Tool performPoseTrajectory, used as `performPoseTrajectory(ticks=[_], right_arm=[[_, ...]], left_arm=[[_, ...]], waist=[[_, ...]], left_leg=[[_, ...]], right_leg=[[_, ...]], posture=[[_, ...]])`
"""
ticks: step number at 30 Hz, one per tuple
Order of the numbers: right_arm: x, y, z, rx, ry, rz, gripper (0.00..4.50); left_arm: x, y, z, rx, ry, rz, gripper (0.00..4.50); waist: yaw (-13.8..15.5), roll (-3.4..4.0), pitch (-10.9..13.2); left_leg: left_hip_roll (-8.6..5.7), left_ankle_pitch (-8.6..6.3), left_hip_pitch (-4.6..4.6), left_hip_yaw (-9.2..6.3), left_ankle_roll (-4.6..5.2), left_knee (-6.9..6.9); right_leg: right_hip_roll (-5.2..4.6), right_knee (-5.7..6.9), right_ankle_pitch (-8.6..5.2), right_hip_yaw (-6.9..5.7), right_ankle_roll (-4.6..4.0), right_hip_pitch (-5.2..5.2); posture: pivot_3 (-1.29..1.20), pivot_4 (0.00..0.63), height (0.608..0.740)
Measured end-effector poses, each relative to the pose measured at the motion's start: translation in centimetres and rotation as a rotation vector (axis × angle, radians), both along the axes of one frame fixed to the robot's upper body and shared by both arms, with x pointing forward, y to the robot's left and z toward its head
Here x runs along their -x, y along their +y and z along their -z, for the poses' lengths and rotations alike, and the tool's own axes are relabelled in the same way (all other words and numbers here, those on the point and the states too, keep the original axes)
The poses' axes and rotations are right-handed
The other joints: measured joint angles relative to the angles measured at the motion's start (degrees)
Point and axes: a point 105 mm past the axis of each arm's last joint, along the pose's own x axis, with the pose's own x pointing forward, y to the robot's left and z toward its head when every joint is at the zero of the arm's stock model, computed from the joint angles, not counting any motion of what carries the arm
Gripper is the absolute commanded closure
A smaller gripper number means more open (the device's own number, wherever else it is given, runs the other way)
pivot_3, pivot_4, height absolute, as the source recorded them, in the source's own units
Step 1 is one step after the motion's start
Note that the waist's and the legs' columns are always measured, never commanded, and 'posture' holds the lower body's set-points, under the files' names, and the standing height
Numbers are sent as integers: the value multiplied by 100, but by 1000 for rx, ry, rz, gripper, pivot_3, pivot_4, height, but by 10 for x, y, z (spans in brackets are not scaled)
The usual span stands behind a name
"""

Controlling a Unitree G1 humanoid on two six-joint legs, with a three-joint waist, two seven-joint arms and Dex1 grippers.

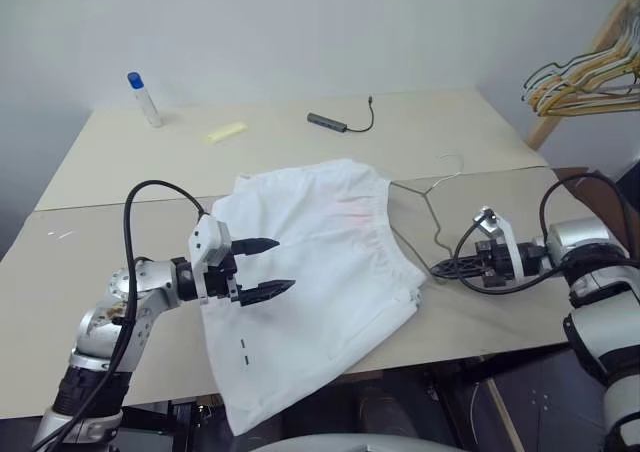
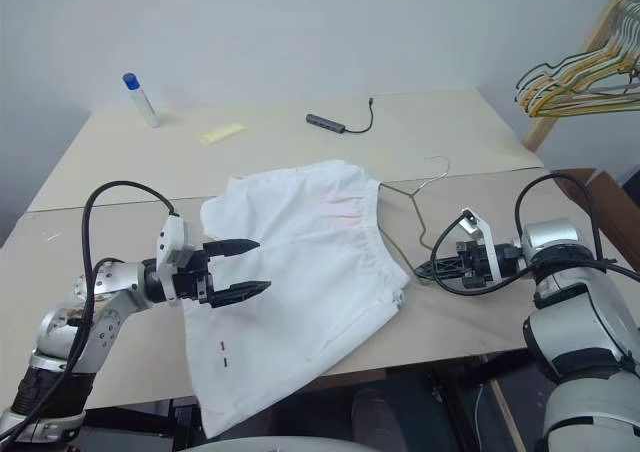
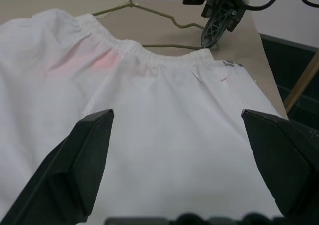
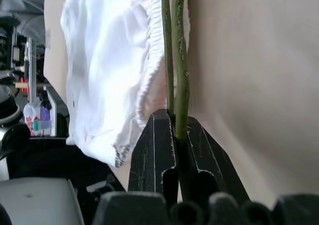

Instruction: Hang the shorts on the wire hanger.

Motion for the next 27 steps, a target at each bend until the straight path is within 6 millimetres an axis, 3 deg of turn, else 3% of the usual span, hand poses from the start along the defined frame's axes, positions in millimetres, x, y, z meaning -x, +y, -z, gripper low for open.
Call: performPoseTrajectory(ticks=[4, 7, 11, 15, 17, 20, 23, 27], right_arm=[[-5, 3, -5, -8, -149, -64, 4500], [-14, 12, -14, 37, -305, -100, 4500], [-19, 34, -41, 121, -563, -204, 4500], [-15, 53, -61, 236, -718, -315, 4500], [-13, 61, -68, 302, -792, -370, 4500], [-9, 72, -69, 368, -843, -434, 4500], [-8, 81, -66, 420, -875, -475, 4500], [-4, 95, -61, 443, -915, -565, 4500]], left_arm=[[1, 1, 1, 2, 4, 3, 39], [-20, 6, -9, 14, -48, -81, 39], [-69, 29, -61, 53, -226, -301, 39], [-91, 50, -113, 119, -345, -409, 39], [-91, 57, -144, 190, -393, -415, 39], [-81, 65, -170, 230, -446, -371, 39], [-65, 65, -174, 195, -450, -228, 39], [-56, 66, -163, 76, -427, -88, 39]], waist=[[-35, 2, -2], [-66, 3, -2], [-66, 3, -2], [-101, 3, -2], [-94, 3, -2], [-101, 3, -2], [-104, 3, -2], [-100, 3, -2]], left_leg=[[2, 0, 3, 0, 0, 0], [2, 1, 2, -4, -1, 2], [2, 2, -5, -20, -2, 7], [-1, 2, -20, -17, -2, 7], [-2, 2, -20, -17, -2, 7], [-2, 2, -15, -16, -2, 6], [1, 2, -13, -16, -3, 7], [1, 3, -8, -14, -4, 6]], right_leg=[[2, 6, 0, 0, 0, 0], [3, 10, 1, 0, -1, -1], [6, 10, 3, -11, 0, -3], [-1, 6, 5, -8, 3, -17], [-4, 6, 5, -9, 4, -17], [-2, 9, 5, -9, 4, -15], [4, 10, 5, -12, 3, -13], [6, 8, 4, -12, 2, -9]], posture=[[-40, 0, 740], [-47, 0, 740], [-59, 0, 740], [-67, 0, 740], [-68, 0, 740], [-60, 0, 740], [-53, 0, 740], [-38, 0, 740]])
